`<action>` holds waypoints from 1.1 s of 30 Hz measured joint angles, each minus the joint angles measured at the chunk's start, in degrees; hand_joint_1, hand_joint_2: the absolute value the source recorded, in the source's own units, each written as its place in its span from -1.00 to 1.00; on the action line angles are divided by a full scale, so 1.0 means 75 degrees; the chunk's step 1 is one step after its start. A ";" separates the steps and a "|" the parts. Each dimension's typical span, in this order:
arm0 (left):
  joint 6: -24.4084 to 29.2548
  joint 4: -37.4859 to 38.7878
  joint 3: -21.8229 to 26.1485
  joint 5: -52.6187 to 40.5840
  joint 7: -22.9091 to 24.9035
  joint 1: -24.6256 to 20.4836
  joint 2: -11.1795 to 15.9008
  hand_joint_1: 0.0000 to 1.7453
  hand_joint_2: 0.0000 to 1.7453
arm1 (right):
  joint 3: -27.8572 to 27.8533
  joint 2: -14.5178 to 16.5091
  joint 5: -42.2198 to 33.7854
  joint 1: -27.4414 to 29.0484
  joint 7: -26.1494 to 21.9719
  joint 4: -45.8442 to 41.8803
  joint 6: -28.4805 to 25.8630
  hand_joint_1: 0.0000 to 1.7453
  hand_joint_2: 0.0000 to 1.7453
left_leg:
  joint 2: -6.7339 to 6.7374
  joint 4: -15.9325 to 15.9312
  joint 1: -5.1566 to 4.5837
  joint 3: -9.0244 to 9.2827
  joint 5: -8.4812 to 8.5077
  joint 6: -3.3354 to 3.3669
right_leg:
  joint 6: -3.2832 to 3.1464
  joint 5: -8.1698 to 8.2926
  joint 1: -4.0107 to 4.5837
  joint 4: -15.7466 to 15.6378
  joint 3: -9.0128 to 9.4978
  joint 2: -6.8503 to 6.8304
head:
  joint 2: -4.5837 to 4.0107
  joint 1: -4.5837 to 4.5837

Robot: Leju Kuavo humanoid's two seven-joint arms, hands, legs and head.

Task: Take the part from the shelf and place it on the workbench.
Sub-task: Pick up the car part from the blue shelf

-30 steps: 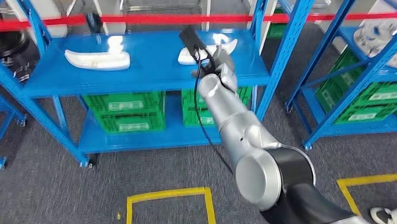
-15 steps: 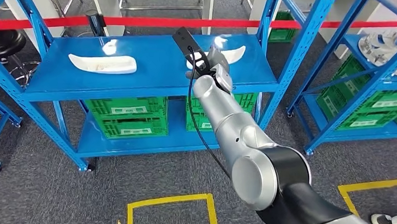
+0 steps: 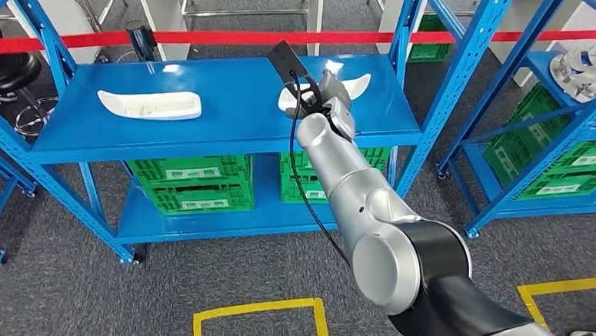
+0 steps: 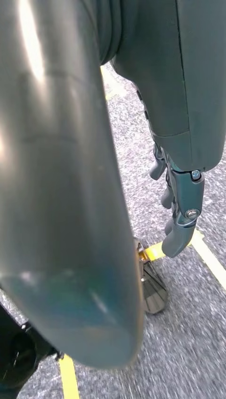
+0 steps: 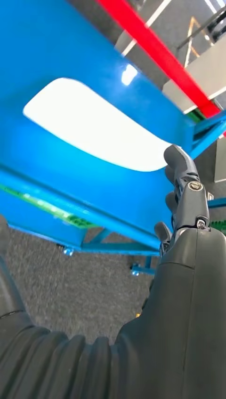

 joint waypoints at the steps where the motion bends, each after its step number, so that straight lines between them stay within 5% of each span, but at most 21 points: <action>1: 0.0000 -0.0002 0.0001 0.0000 -0.0001 -0.0001 0.0002 -1.00 -1.00 | 0.0000 0.0001 0.0005 0.0005 0.0003 -0.0001 -0.0002 -1.00 1.00 | 0.0007 0.0408 0.0022 -0.0228 -0.0150 -0.0036 | -0.0027 -0.0031 -0.0015 -0.0014 0.0059 -0.0001 | 0.0000 -0.0011; 3: 0.0000 -0.0002 0.0007 -0.0004 -0.0001 0.0005 0.0009 -1.00 -1.00 | 0.0000 -0.0001 0.0027 0.0050 0.0014 -0.0001 -0.0004 -1.00 1.00 | 0.0014 0.1431 0.0051 -0.0870 -0.0454 -0.0103 | -0.0052 -0.0124 -0.0023 -0.0004 0.0149 0.0004 | 0.0000 -0.0025; 5: 0.0000 0.0000 0.0022 -0.0029 -0.0001 0.0027 0.0015 -1.00 -1.00 | 0.0000 -0.0009 0.0039 0.0122 0.0035 -0.0001 -0.0009 -1.00 1.00 | 0.0017 0.1799 0.0071 -0.1271 -0.0306 -0.0134 | -0.0031 -0.0239 -0.0033 0.0025 0.0245 0.0014 | 0.0000 -0.0026; 6: 0.0000 0.0001 0.0033 -0.0043 -0.0006 0.0034 0.0017 -1.00 -1.00 | 0.0000 -0.0015 0.0036 0.0145 0.0045 -0.0001 -0.0018 -1.00 1.00 | 0.0019 0.1536 0.0079 -0.1244 -0.0010 -0.0138 | -0.0011 -0.0303 -0.0043 0.0042 0.0310 0.0019 | 0.0000 -0.0026; 9: 0.0000 0.0001 0.0056 -0.0068 -0.0020 0.0029 0.0023 -1.00 -1.00 | 0.0000 -0.0042 0.0036 0.0144 0.0076 -0.0001 -0.0058 -1.00 1.00 | 0.0034 0.0067 0.0079 -0.0667 0.0822 -0.0118 | 0.0098 -0.0505 -0.0053 0.0102 0.0478 0.0028 | 0.0000 -0.0039; 14: 0.0000 -0.0003 0.0063 -0.0143 0.0005 0.0014 0.0021 -1.00 -1.00 | 0.0000 -0.0147 0.0028 0.0118 0.0109 -0.0012 -0.0081 -1.00 1.00 | 0.0016 -0.0293 0.0050 -0.0437 0.0730 0.0142 | 0.0306 -0.0687 -0.0043 0.0152 0.0517 0.0020 | 0.0000 -0.0029; 16: 0.0000 -0.0010 0.0063 -0.0152 0.0009 -0.0003 0.0022 -1.00 -1.00 | 0.0000 -0.0192 0.0026 0.0090 0.0108 -0.0022 -0.0088 -1.00 1.00 | 0.0014 -0.0316 0.0066 -0.0360 0.0671 0.0242 | 0.0383 -0.0911 -0.0056 0.0670 0.0263 0.0014 | 0.0000 -0.0013; 18: 0.0000 -0.0011 0.0063 -0.0162 0.0017 -0.0027 0.0022 -1.00 -1.00 | 0.0000 -0.0242 0.0026 0.0105 0.0109 -0.0013 -0.0082 -1.00 1.00 | 0.0012 -0.0315 0.0057 -0.0303 0.0596 0.0302 | 0.0417 -0.1228 -0.0060 0.1739 -0.0399 0.0012 | 0.0000 -0.0002; 20: 0.0000 -0.0011 0.0063 -0.0180 0.0037 -0.0026 0.0026 -1.00 -1.00 | 0.0000 -0.0294 0.0025 0.0182 0.0125 -0.0004 -0.0070 -1.00 1.00 | -0.0007 -0.0307 0.0042 -0.0220 0.0509 0.0319 | 0.0407 -0.1218 -0.0059 0.2385 -0.0947 0.0012 | 0.0000 0.0004; 21: 0.0000 -0.0011 0.0063 -0.0189 0.0048 -0.0021 0.0028 -1.00 -1.00 | 0.0000 -0.0317 0.0026 0.0211 0.0141 -0.0003 -0.0067 -1.00 1.00 | -0.0022 -0.0303 0.0032 -0.0158 0.0461 0.0316 | 0.0379 -0.0969 -0.0054 0.2237 -0.0989 0.0012 | 0.0000 0.0007; 23: 0.0000 -0.0011 0.0063 -0.0198 0.0066 -0.0019 0.0028 -1.00 -1.00 | 0.0000 -0.0356 0.0031 0.0215 0.0186 -0.0003 -0.0065 -1.00 1.00 | -0.0041 -0.0303 0.0011 -0.0019 0.0356 0.0295 | 0.0279 -0.0239 -0.0023 0.1213 -0.0686 0.0009 | 0.0000 0.0010; 25: 0.0000 -0.0012 0.0063 -0.0203 0.0082 -0.0040 0.0023 -1.00 -1.00 | 0.0000 -0.0383 0.0034 0.0191 0.0234 -0.0002 -0.0061 -1.00 1.00 | -0.0043 -0.0309 -0.0018 0.0073 0.0262 0.0233 | 0.0183 0.0112 0.0034 0.0327 -0.0318 0.0001 | 0.0000 -0.0008; 30: 0.0000 -0.0022 0.0067 -0.0213 0.0101 -0.0086 0.0021 -1.00 -1.00 | -0.0002 -0.0444 -0.0024 0.0203 0.0291 -0.0005 -0.0092 -1.00 1.00 | -0.0017 -0.0214 -0.0019 0.0114 0.0088 0.0023 | 0.0046 -0.0005 0.0025 0.0018 -0.0035 0.0022 | 0.0000 -0.0026; 33: 0.0000 -0.0026 0.0074 -0.0224 0.0094 -0.0100 0.0028 -1.00 -1.00 | -0.0003 -0.0467 -0.0094 0.0270 0.0269 -0.0004 -0.0133 -1.00 1.00 | 0.0005 0.1069 0.0022 -0.0611 -0.0350 -0.0093 | -0.0041 -0.0109 -0.0028 -0.0037 0.0151 0.0018 | 0.0000 -0.0063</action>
